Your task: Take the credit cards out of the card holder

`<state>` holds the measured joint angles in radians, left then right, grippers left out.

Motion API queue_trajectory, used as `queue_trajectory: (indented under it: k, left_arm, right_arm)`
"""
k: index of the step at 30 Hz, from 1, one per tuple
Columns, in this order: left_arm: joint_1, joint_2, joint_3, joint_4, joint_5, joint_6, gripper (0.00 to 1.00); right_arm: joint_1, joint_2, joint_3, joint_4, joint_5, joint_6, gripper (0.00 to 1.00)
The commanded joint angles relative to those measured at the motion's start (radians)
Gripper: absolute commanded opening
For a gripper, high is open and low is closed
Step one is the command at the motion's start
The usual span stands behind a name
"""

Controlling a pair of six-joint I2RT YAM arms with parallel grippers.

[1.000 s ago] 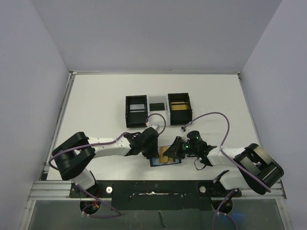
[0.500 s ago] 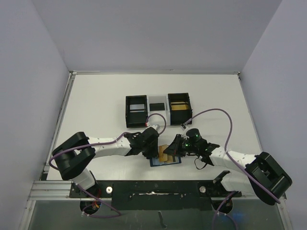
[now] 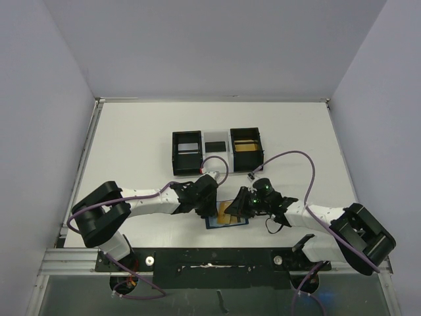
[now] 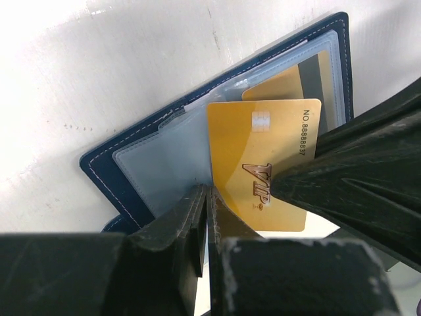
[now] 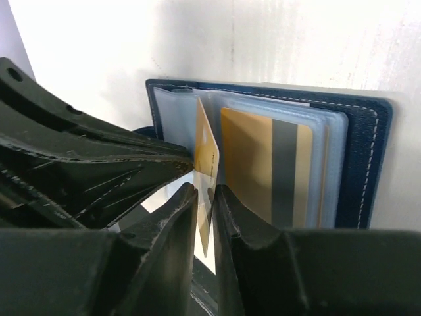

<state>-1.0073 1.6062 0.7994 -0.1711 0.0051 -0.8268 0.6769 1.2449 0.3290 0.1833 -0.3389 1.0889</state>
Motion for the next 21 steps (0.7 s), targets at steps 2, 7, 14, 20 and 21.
queue_trajectory:
  k: [2, 7, 14, 20, 21]
  left_arm:
    - [-0.001, 0.013, -0.010, -0.047, -0.020, 0.032, 0.05]
    - [-0.001, 0.008, -0.018, -0.041, -0.023, 0.015, 0.05]
    - [-0.001, -0.028, -0.023, -0.052, -0.044, 0.014, 0.07]
    - [-0.001, -0.054, 0.008, -0.073, -0.064, 0.006, 0.16]
    - [-0.001, -0.060, 0.018, -0.071, -0.060, 0.003, 0.21]
  right_arm:
    - [0.016, 0.025, -0.002, 0.084, 0.009, 0.026, 0.18]
    - [0.053, -0.030, -0.026, 0.097, 0.086, 0.074, 0.03]
    - [0.044, -0.138, 0.003, -0.087, 0.142, 0.020, 0.00]
    - [0.023, -0.300, 0.017, -0.242, 0.214, -0.024, 0.00]
    - [0.016, -0.326, 0.016, -0.263, 0.224, -0.025, 0.00]
